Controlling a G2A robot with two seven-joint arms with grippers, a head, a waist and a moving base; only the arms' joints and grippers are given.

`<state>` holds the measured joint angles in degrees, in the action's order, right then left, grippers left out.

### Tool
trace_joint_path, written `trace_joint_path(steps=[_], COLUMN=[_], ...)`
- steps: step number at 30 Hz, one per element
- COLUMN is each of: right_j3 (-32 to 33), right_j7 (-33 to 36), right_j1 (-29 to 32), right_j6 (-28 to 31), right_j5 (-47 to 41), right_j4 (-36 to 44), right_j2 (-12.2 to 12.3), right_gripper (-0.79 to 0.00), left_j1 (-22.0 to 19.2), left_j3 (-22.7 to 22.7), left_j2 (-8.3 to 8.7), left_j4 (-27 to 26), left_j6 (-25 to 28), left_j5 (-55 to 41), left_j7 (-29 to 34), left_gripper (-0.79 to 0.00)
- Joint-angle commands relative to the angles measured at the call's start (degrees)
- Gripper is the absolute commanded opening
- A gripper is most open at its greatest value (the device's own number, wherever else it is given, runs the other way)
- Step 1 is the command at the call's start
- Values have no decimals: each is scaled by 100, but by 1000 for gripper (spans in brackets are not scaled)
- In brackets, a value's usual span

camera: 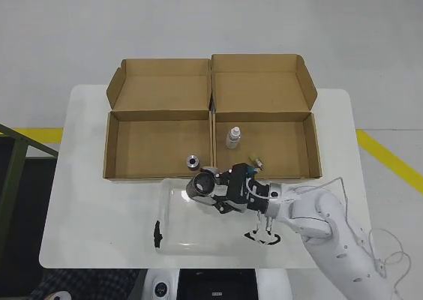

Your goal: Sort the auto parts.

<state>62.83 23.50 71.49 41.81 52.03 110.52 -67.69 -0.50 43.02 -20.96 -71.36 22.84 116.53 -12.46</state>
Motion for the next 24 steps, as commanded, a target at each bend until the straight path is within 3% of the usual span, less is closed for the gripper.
trace_joint_path(steps=[1, 24], right_j3=[97, 674], right_j7=[-48, -346], right_j1=[21, -31], right_j6=[2, -39], right_j5=[-168, -1524], right_j4=[21, -271], right_j2=[16, 117], right_gripper=[-785, -785], left_j1=[0, 0], left_j3=[0, 0], left_j2=[0, 0], left_j4=[0, 0], left_j6=[0, 0], left_j5=[0, 0], left_j7=[0, 0], left_gripper=[0, 0])
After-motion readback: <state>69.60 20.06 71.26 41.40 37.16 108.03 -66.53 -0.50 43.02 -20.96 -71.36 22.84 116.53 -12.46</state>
